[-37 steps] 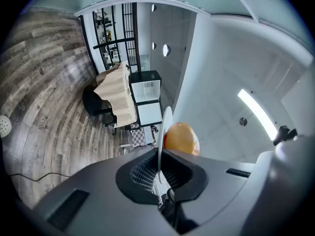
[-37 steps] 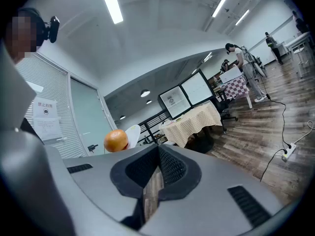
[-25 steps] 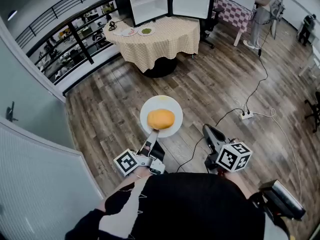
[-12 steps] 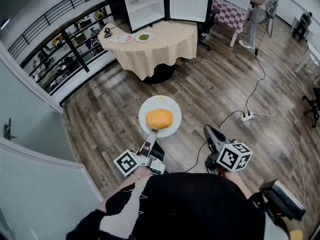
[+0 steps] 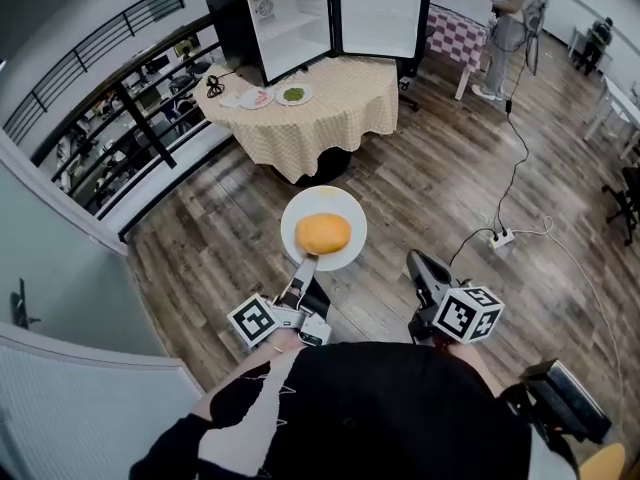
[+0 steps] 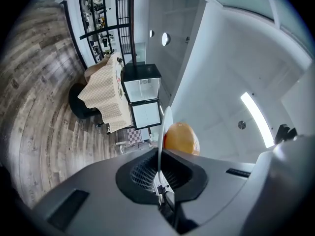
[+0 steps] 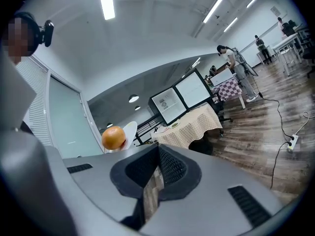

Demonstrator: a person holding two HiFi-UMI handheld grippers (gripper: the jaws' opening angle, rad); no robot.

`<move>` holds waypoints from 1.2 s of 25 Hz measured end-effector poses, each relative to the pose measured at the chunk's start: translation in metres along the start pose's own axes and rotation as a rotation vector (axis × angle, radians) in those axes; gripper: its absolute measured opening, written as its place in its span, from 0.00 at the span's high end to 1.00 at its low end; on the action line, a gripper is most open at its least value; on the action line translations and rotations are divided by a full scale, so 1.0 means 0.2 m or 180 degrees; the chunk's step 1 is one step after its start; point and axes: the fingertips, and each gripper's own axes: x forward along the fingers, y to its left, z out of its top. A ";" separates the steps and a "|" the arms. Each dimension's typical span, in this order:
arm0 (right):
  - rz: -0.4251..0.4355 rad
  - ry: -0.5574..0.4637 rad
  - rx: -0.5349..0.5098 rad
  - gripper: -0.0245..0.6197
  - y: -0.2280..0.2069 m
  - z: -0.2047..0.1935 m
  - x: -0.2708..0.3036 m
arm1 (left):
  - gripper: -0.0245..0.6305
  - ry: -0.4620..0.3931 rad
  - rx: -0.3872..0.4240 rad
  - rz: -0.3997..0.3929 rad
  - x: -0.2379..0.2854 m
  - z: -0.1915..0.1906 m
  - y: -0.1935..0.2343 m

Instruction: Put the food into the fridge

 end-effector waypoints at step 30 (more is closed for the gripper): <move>-0.0087 0.0251 0.0078 0.94 0.01 -0.12 0.59 | 0.94 0.0120 -0.0268 0.0033 0.16 0.39 0.29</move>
